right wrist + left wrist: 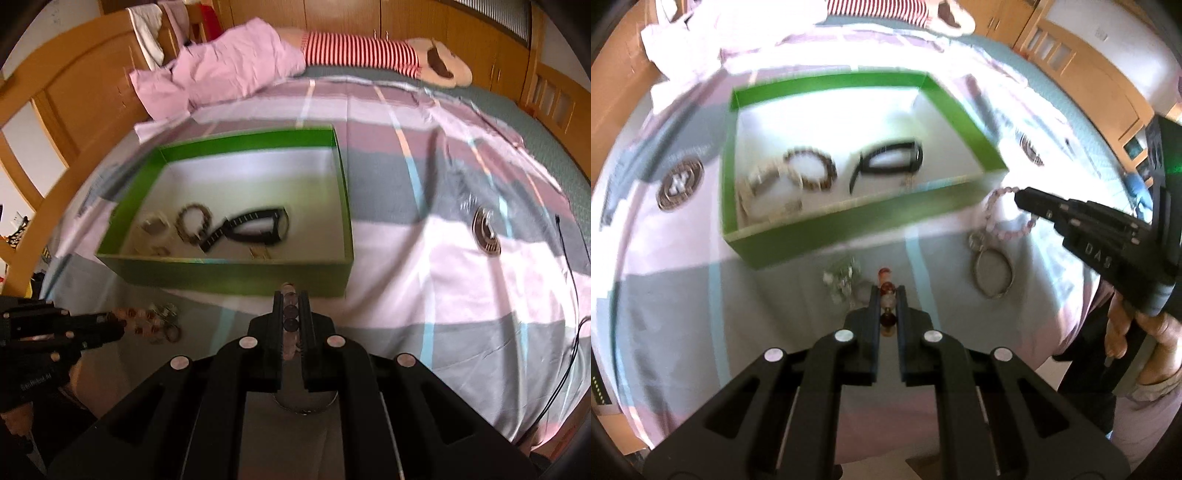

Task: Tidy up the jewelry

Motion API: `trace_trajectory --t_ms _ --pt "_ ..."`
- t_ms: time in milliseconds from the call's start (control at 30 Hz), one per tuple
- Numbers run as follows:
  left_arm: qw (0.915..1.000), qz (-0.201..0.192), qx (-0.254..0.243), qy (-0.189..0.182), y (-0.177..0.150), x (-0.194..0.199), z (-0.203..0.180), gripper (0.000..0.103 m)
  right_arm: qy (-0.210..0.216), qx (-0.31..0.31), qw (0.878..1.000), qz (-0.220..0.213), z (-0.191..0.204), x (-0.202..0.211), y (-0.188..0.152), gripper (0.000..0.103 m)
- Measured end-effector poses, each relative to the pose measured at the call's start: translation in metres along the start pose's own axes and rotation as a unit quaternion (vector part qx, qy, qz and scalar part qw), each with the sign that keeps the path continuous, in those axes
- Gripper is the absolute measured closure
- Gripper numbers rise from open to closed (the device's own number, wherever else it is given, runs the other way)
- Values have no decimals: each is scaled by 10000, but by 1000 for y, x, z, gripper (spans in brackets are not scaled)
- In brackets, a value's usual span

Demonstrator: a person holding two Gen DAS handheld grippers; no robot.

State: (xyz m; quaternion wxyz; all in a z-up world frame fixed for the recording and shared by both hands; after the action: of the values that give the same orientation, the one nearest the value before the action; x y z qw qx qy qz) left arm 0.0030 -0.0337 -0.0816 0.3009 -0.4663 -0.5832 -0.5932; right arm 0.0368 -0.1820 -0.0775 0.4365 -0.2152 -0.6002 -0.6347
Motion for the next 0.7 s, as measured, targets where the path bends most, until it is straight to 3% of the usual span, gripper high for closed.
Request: trace_trajectory --t_ms 233,533,700 --pt "9984 -492 69 267 29 23 8 95 50 224 9995 -205 14 13 9 95" --pt "9969 -637 -74 458 50 21 3 95 101 296 9993 -200 17 9 9 95" --pt "9975 -605 10 377 51 10 8 95 135 322 9993 -163 19 4 9 95"
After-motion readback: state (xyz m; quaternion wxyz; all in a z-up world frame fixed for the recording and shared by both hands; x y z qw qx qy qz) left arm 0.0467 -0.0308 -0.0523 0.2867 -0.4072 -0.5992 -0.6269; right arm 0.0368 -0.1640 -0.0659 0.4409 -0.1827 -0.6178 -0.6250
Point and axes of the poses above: each gripper's, at about its wrist camera, not at the fingertips, and x roughly against the way its jaws point, z to its left, y to its top, the point moved 7 cm from there along -x, roughly the way its jaws point, and after that the axes turned 6 degrees about y, right-handed, at the moved point
